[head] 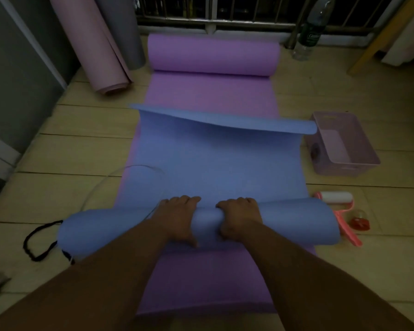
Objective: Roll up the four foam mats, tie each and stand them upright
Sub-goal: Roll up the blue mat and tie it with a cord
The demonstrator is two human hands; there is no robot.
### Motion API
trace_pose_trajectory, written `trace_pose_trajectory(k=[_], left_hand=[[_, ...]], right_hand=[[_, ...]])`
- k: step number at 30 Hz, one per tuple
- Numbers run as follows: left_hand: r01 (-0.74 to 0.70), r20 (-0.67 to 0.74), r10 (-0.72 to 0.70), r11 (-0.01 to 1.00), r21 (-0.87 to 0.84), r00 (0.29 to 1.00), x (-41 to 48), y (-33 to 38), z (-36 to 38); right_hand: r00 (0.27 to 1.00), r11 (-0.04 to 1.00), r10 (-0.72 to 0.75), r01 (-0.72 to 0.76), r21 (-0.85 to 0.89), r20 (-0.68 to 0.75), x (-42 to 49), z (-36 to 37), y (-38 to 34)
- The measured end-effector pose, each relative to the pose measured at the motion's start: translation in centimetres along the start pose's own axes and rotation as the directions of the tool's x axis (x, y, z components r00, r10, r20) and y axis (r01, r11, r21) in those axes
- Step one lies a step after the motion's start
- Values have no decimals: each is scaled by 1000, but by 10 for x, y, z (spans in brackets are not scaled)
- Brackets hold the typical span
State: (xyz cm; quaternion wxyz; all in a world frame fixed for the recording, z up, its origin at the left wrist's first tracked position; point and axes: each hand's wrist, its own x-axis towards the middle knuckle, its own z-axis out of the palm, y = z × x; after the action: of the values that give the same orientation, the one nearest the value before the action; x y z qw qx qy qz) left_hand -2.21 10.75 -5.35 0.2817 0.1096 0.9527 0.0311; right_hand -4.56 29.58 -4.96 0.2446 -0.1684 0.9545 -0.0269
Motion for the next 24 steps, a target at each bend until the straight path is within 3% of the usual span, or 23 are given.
trace_pose_trajectory(k=[6, 13, 18, 24], left_hand=[[98, 40, -91, 973, -207, 995, 2, 4, 0], [121, 74, -108, 973, -197, 991, 6, 5, -3], [-16, -95, -14, 952, -306, 995, -2, 4, 8], [-43, 35, 42, 999, 29, 998, -6, 10, 11]], right_hand=[[964, 998, 16, 0, -58, 264, 0, -18, 6], [998, 996, 18, -12, -87, 66, -17, -9, 10], [995, 992, -5, 17, -123, 98, -21, 2, 12], [995, 996, 9, 0, -91, 102, -15, 5, 14]])
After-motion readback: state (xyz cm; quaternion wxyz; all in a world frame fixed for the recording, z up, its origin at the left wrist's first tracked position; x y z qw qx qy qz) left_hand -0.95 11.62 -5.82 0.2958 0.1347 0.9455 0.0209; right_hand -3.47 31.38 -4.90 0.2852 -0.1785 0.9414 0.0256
